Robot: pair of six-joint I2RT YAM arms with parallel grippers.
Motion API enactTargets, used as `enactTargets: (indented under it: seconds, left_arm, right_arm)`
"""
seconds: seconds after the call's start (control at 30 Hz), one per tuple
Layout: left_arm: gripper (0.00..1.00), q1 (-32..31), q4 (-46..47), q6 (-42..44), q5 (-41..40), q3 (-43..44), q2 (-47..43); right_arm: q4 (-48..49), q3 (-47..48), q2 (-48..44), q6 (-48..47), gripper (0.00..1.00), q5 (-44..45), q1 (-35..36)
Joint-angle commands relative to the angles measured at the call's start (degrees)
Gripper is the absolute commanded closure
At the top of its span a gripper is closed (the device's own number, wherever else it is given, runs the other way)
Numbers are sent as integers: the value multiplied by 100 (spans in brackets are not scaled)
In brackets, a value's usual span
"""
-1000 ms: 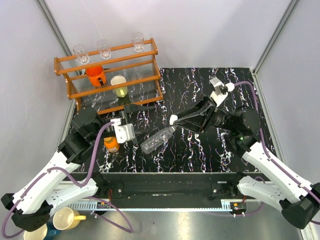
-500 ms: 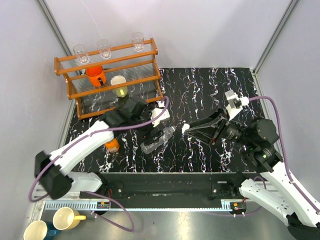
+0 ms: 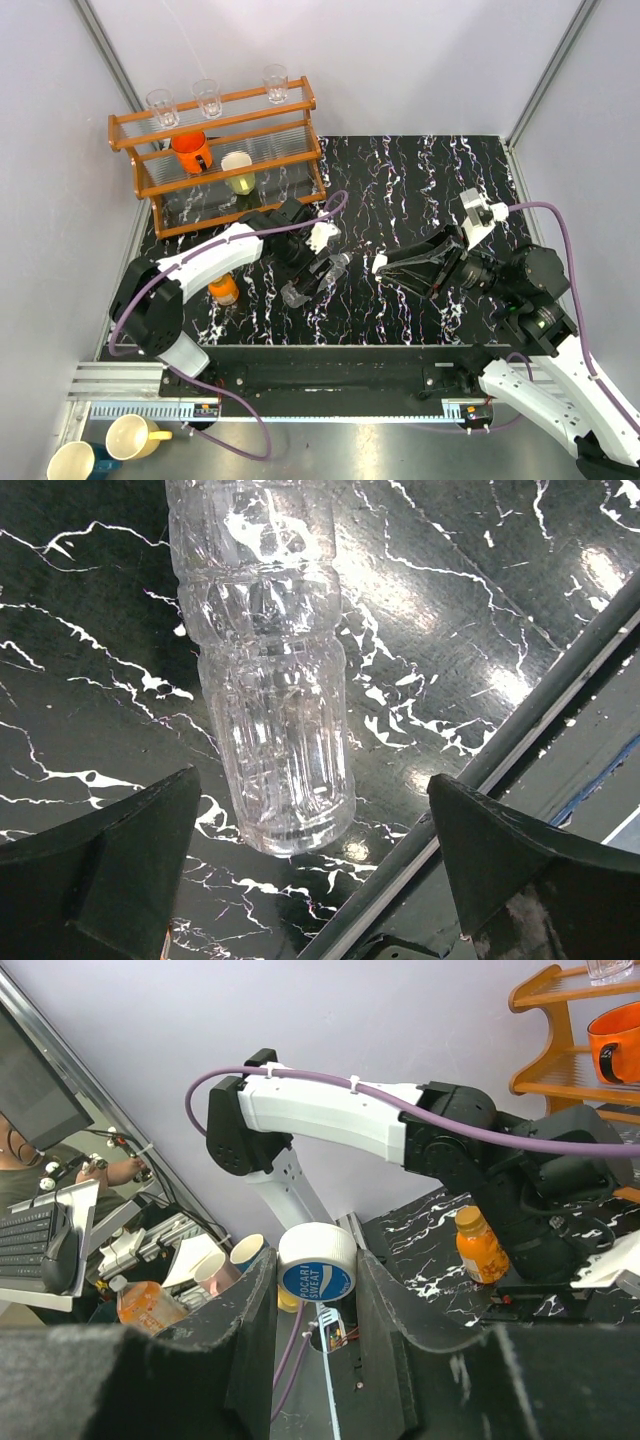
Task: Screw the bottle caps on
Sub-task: Pick up the plastic bottle at the center of the board.
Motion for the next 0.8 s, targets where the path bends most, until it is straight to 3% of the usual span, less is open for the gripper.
enactTargets:
  seconds: [0.0, 0.33, 0.63, 0.7, 0.77]
  left_arm:
    - [1, 5, 325, -299, -220, -90, 200]
    - [1, -4, 1038, 114, -704, -443, 683]
    - [1, -13, 1380, 307, -546, -486, 859]
    - [11, -39, 1477, 342, -572, -653, 806]
    - [14, -48, 1521, 369, -624, -750, 719]
  right_arm:
    - [165, 178, -22, 35, 93, -9, 34]
    - [7, 380, 75, 9, 93, -53, 26]
    - [-195, 652, 197, 18, 91, -35, 34]
    - [-230, 731, 259, -26, 91, -79, 34]
    - [-441, 802, 285, -35, 90, -79, 34]
